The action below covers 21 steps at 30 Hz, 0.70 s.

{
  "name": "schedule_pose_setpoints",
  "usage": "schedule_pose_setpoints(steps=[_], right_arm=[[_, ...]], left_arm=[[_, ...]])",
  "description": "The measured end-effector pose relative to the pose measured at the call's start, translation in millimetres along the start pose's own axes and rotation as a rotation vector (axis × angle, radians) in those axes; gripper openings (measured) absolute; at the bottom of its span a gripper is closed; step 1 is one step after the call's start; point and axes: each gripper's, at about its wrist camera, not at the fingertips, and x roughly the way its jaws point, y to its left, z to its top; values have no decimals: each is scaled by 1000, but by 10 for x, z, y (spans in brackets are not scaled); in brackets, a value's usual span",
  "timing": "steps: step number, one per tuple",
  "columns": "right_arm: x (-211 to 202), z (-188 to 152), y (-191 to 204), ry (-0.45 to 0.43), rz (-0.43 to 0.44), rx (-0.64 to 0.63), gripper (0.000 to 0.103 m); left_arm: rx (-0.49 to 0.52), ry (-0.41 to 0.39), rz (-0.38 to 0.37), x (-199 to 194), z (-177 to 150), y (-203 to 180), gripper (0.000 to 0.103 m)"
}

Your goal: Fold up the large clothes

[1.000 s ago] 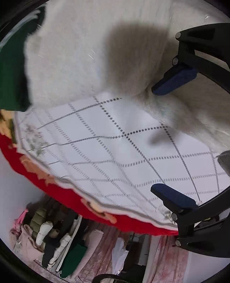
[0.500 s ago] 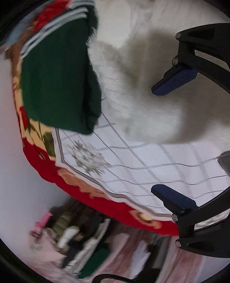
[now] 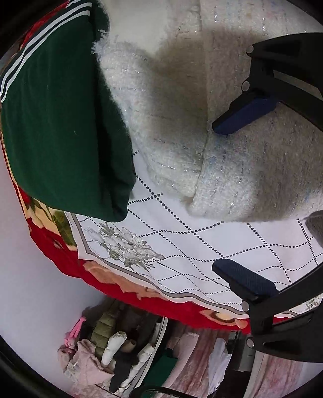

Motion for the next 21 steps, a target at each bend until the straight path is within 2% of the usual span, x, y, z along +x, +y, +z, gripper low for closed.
schedule_pose_setpoints(steps=[1, 2, 3, 6, 8, 9, 10, 13, 14, 17, 18, 19, 20, 21], right_arm=[[48, 2, 3, 19, -21, -17, 21], [236, 33, 19, 103, -49, -55, 22], [304, 35, 30, 150, -55, -76, 25], [10, 86, 112, 112, 1, -104, 40], [-353, 43, 106, 55, 91, -129, 47], [-430, 34, 148, 43, 116, -141, 61], [-467, 19, 214, 53, 168, -160, 66], [-163, 28, 396, 214, 351, -155, 66], [-89, -31, 447, 260, 356, -156, 66], [445, -121, 482, 440, 274, -178, 66], [487, -130, 518, 442, 268, -197, 66], [477, -138, 534, 445, 268, -211, 63], [441, -129, 577, 447, 280, -241, 53], [394, -148, 658, 446, 307, -290, 8]], left_arm=[[-2, 2, -4, 6, 5, 6, 103], [-10, 6, -11, -2, 10, 22, 103], [-22, 8, -18, -23, 15, 53, 103], [-88, -20, -23, -174, 24, 222, 103], [-132, -50, 10, -247, 22, 315, 103], [-140, -55, 23, -246, 23, 324, 103], [-143, -53, 32, -226, 25, 320, 103], [-140, 3, 23, -50, 27, 231, 103], [-135, 9, 27, -18, 26, 204, 103], [-109, -2, 40, -17, 32, 149, 103], [-104, -6, 42, -24, 32, 143, 103], [-101, -10, 42, -32, 32, 142, 103], [-101, -14, 39, -45, 27, 152, 103], [-104, -15, 36, -56, 22, 161, 103]])
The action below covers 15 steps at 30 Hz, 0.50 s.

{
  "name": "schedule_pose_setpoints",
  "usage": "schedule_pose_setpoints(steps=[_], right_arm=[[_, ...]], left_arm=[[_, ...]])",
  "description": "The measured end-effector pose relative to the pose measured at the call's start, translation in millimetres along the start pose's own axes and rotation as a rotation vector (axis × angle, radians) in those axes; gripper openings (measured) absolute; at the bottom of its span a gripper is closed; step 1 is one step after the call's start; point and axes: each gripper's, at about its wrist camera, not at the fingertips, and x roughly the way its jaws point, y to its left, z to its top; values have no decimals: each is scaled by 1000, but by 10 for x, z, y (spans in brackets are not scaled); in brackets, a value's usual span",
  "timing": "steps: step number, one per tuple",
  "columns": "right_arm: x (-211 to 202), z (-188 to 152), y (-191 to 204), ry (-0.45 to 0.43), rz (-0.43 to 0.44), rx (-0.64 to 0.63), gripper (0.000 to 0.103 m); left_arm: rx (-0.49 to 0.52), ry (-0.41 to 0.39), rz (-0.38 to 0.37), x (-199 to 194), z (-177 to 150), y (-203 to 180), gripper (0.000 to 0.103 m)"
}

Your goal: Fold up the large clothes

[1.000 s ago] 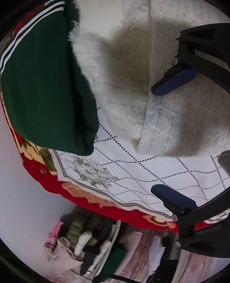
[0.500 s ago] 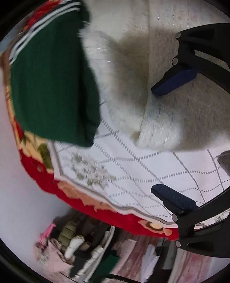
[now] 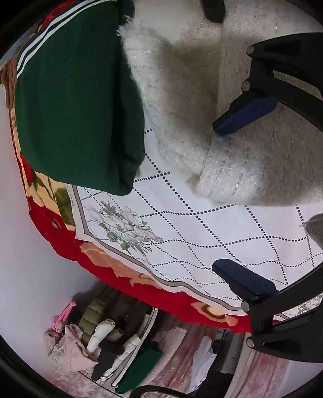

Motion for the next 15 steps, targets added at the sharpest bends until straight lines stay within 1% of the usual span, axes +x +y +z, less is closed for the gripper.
schedule_pose_setpoints(steps=[1, 2, 3, 4, 7, 8, 9, 10, 11, 12, 13, 14, 15], right_arm=[[22, -1, 41, 10, -22, -21, 8], [7, -43, 148, -7, -89, -77, 8], [10, 18, 231, -32, -139, -109, 7], [-52, 3, 316, -74, -189, -127, 7], [-317, -7, 449, -187, -237, -146, 6], [-398, 18, 511, -238, -259, -156, 6], [-450, 59, 542, -269, -289, -164, 6], [-444, 125, 535, -263, -298, -160, 6], [-410, 201, 493, -227, -291, -147, 7], [-332, 287, 408, -161, -278, -119, 8], [-290, 311, 338, -141, -273, -103, 11], [-346, 276, 234, -137, -246, -85, 13], [-453, 215, 209, -145, -232, -71, 19]], left_arm=[[-3, 0, -2, -13, -2, 12, 103], [-6, 0, -2, -31, -7, 27, 103], [-8, 1, -5, -39, -9, 40, 103], [-9, 3, -9, -57, -16, 59, 103], [-10, -6, -19, -117, -24, 122, 103], [-12, -13, -21, -149, -25, 155, 103], [-15, -19, -24, -179, -26, 185, 103], [-16, -20, -27, -204, -26, 212, 103], [-20, -23, -30, -239, -35, 255, 103], [-27, -27, -32, -283, -62, 325, 103], [-34, -27, -34, -319, -94, 389, 103], [-47, -23, -35, -357, -152, 489, 103], [-64, -17, -32, -396, -241, 614, 103]])
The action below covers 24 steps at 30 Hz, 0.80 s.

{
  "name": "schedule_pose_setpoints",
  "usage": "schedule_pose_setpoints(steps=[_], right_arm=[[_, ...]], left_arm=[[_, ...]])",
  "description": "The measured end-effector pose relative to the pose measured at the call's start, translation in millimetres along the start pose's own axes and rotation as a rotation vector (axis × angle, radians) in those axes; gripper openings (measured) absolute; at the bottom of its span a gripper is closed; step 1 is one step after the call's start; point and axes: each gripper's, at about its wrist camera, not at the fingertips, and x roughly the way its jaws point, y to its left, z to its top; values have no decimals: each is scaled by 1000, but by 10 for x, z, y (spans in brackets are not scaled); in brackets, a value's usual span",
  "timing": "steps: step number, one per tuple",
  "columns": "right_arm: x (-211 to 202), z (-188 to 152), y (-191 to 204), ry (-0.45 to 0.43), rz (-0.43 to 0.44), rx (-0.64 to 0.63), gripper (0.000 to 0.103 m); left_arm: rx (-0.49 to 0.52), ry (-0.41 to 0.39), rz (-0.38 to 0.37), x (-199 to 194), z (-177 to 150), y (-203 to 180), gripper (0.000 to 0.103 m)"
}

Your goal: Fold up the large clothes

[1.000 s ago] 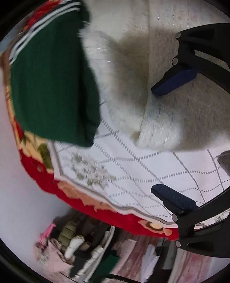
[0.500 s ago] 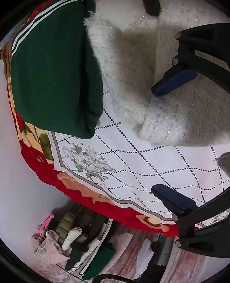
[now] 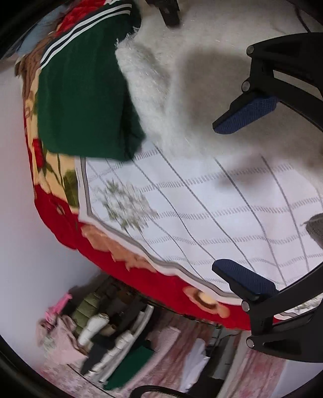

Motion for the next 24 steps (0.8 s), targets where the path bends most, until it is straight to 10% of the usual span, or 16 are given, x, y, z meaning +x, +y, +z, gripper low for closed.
schedule_pose_setpoints(steps=[4, 9, 15, 24], right_arm=[[-619, -487, -331, -108, 27, 50, 73], [-1217, -1533, -1041, -173, -118, 217, 74], [-1081, -2594, -2055, -119, -329, 434, 74], [-749, -2727, -2446, -84, -455, 346, 74]], left_arm=[[-31, 92, 40, -7, -471, 414, 103], [-10, 265, 1, 356, -927, 414, 103], [73, 221, -31, 509, -916, 115, 102], [92, 177, -147, 149, -1027, 82, 101]])
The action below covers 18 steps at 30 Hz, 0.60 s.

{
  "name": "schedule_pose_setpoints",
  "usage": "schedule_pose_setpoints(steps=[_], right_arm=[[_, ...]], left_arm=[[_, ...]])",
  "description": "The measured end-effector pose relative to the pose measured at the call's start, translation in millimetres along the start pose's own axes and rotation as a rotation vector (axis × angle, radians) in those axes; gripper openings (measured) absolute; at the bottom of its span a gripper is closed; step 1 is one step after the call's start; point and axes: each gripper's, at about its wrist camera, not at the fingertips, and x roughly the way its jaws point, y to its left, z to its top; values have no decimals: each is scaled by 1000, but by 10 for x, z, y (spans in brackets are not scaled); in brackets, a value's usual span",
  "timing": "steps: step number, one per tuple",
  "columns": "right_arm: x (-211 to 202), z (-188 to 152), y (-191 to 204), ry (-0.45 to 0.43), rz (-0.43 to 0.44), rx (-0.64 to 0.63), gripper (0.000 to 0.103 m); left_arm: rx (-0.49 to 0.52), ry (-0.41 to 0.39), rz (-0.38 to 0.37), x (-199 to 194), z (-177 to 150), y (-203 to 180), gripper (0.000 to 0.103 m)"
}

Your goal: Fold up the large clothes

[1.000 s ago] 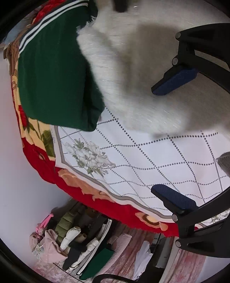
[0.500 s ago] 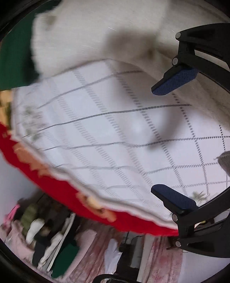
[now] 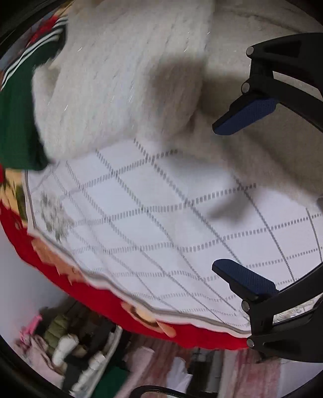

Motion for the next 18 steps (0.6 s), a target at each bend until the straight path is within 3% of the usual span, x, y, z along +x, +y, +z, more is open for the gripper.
schedule_pose_setpoints(steps=[4, 6, 8, 9, 11, 18], right_arm=[[113, 99, -59, -29, 16, -26, 74], [80, 152, -104, -67, 46, -50, 70], [57, 182, -113, -80, 130, -71, 36], [50, 182, -73, -79, 166, -81, 12], [26, 166, 29, -72, 163, -114, 10], [-160, 89, 64, -2, 392, -158, 8]], left_arm=[[72, 16, 18, 329, 145, -245, 102], [52, -25, -12, 330, 254, -207, 93], [23, -24, -95, 324, 263, -142, 59], [13, -16, -114, 331, 249, -130, 56], [11, -22, -94, 322, 221, -109, 55], [-91, 10, -39, 445, 193, 431, 57]])
